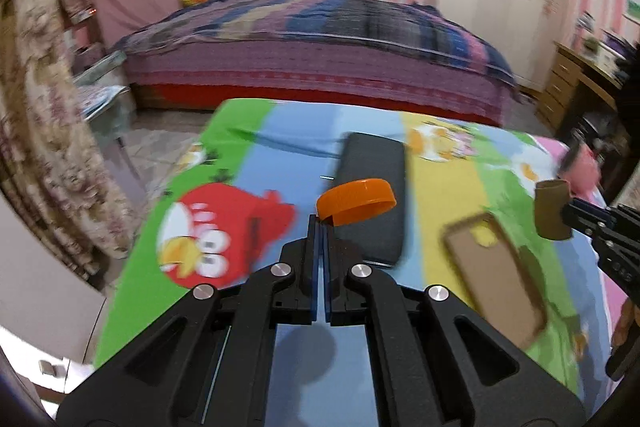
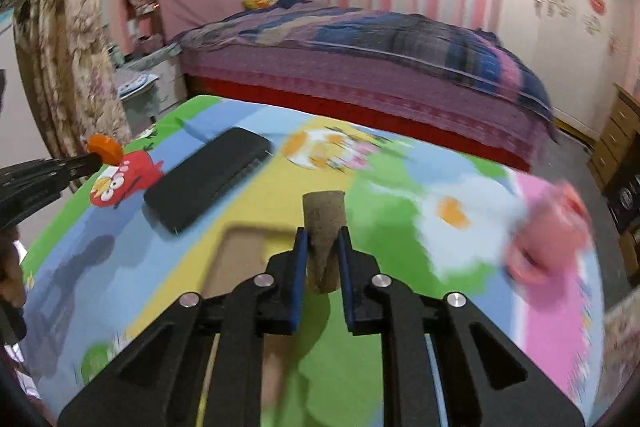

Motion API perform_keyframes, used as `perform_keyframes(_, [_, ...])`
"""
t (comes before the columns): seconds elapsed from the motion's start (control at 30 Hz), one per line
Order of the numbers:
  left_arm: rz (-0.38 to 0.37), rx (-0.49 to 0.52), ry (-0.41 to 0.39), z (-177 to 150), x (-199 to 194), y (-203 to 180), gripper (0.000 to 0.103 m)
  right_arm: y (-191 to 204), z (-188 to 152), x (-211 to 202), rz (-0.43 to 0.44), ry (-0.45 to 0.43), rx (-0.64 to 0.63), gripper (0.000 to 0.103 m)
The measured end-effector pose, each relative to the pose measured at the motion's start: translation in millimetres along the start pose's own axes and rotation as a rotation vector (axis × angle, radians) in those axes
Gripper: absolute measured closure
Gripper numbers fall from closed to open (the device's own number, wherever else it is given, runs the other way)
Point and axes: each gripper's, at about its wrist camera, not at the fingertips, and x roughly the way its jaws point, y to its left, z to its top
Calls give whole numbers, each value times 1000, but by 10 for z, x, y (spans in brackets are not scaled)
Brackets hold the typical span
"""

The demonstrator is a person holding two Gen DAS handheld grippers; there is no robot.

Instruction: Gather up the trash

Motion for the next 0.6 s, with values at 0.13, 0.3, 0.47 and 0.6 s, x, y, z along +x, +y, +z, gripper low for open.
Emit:
perform_keyframes(0.13, [-94, 73, 19, -101, -48, -473, 103, -364, -388, -418, -68, 19, 82, 87])
perform_keyframes(0.3, [-231, 165, 33, -252, -164, -1068, 103, -668, -739, -851, -125, 6, 193, 87])
perform_keyframes(0.47, [-320, 228, 71, -416, -193, -1498, 103, -888, -984, -929, -153, 19, 235, 87])
perform_keyframes(0.6, [-309, 259, 98, -510, -134, -1632, 103, -1054, -1052, -889, -142, 17, 266, 87])
